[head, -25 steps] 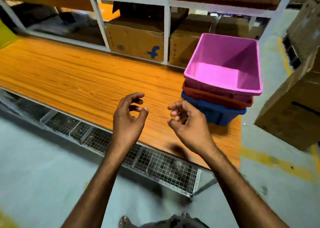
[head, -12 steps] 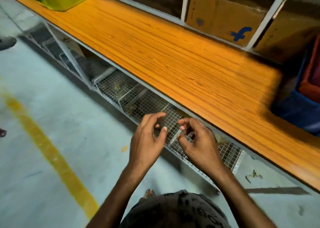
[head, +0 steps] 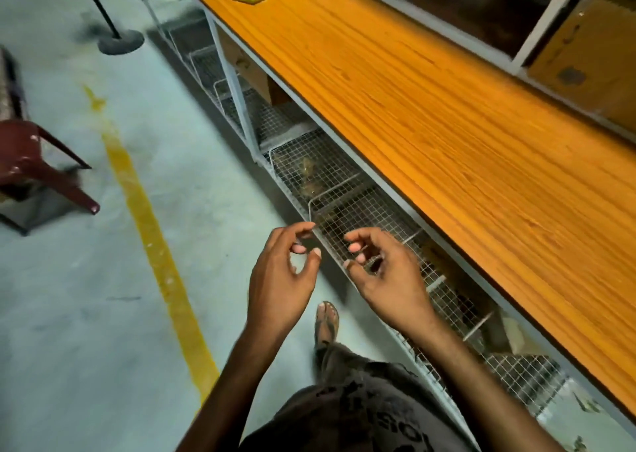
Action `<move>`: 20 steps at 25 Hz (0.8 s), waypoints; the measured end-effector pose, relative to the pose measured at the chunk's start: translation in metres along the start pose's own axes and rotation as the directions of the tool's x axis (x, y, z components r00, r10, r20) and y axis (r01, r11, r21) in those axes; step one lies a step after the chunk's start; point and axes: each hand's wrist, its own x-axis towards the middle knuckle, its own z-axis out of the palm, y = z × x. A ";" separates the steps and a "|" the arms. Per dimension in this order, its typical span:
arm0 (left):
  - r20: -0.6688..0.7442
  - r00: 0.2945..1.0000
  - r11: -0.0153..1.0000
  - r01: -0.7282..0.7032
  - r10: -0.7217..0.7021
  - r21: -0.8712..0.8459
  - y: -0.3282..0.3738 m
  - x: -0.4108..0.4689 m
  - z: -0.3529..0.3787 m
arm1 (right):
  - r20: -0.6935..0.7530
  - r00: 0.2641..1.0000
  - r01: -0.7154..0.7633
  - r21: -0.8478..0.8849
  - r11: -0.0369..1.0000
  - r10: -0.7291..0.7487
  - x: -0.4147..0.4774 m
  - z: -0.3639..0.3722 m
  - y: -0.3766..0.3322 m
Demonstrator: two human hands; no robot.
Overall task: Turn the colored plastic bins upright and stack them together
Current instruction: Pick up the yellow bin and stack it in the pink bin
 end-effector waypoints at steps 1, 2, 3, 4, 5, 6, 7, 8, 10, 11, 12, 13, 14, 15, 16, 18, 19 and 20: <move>-0.026 1.000 1.000 0.017 -0.017 -0.004 -0.010 0.021 -0.005 | 0.025 1.000 0.001 0.018 1.000 -0.002 0.025 0.012 -0.002; -0.052 0.998 0.999 0.037 -0.038 -0.013 -0.018 0.042 -0.010 | 0.051 0.999 -0.001 0.037 0.999 -0.001 0.050 0.022 -0.004; -0.077 0.995 0.998 0.058 -0.060 -0.032 -0.025 0.063 -0.016 | 0.067 0.998 0.000 0.055 0.998 -0.004 0.076 0.031 -0.006; -0.099 0.992 0.996 0.074 -0.079 -0.057 -0.030 0.087 -0.023 | 0.073 0.997 0.005 0.071 0.997 -0.010 0.103 0.038 -0.010; -0.117 0.989 0.993 0.085 -0.094 -0.080 -0.033 0.109 -0.029 | 0.075 0.997 0.012 0.080 0.997 -0.018 0.130 0.043 -0.014; -0.138 0.984 0.990 0.099 -0.112 -0.100 -0.037 0.134 -0.037 | 0.083 0.996 0.020 0.091 0.996 -0.028 0.160 0.049 -0.019; -0.158 0.980 0.988 0.107 -0.125 -0.115 -0.040 0.158 -0.045 | 0.088 0.995 0.027 0.102 0.994 -0.036 0.187 0.055 -0.024; -0.173 0.976 0.986 0.108 -0.129 -0.127 -0.042 0.181 -0.053 | 0.087 0.995 0.034 0.113 0.993 -0.044 0.214 0.060 -0.030; -0.202 0.969 0.985 0.116 -0.141 -0.132 -0.047 0.225 -0.069 | 0.093 0.995 0.031 0.144 0.989 -0.045 0.261 0.073 -0.040; -0.220 0.965 0.984 0.117 -0.144 -0.132 -0.051 0.249 -0.078 | 0.095 0.994 0.030 0.167 0.986 -0.046 0.285 0.081 -0.045; -0.235 0.962 0.985 0.109 -0.137 -0.132 -0.054 0.270 -0.085 | 0.094 0.994 0.029 0.186 0.982 -0.048 0.306 0.089 -0.050; -0.246 0.961 0.987 0.096 -0.125 -0.127 -0.059 0.291 -0.092 | 0.089 0.995 0.030 0.200 0.979 -0.049 0.326 0.098 -0.054; -0.250 0.961 0.988 0.088 -0.117 -0.123 -0.066 0.315 -0.099 | 0.088 0.995 0.029 0.211 0.977 -0.048 0.348 0.108 -0.059; -0.252 0.961 0.989 0.085 -0.113 -0.119 -0.072 0.338 -0.106 | 0.085 0.995 0.027 0.218 0.976 -0.047 0.369 0.119 -0.063; -0.254 0.961 0.990 0.083 -0.110 -0.114 -0.082 0.366 -0.113 | 0.085 0.995 0.023 0.228 0.973 -0.044 0.394 0.132 -0.066; -0.238 0.966 0.992 0.080 -0.101 -0.098 -0.101 0.416 -0.125 | 0.095 0.995 0.007 0.233 0.973 -0.030 0.439 0.156 -0.074; -0.222 0.971 0.993 0.074 -0.093 -0.093 -0.112 0.441 -0.132 | 0.096 0.995 -0.001 0.230 0.973 -0.022 0.462 0.169 -0.080; -0.207 0.975 0.994 0.058 -0.076 -0.090 -0.122 0.464 -0.141 | 0.087 0.996 -0.003 0.222 0.975 -0.017 0.483 0.182 -0.087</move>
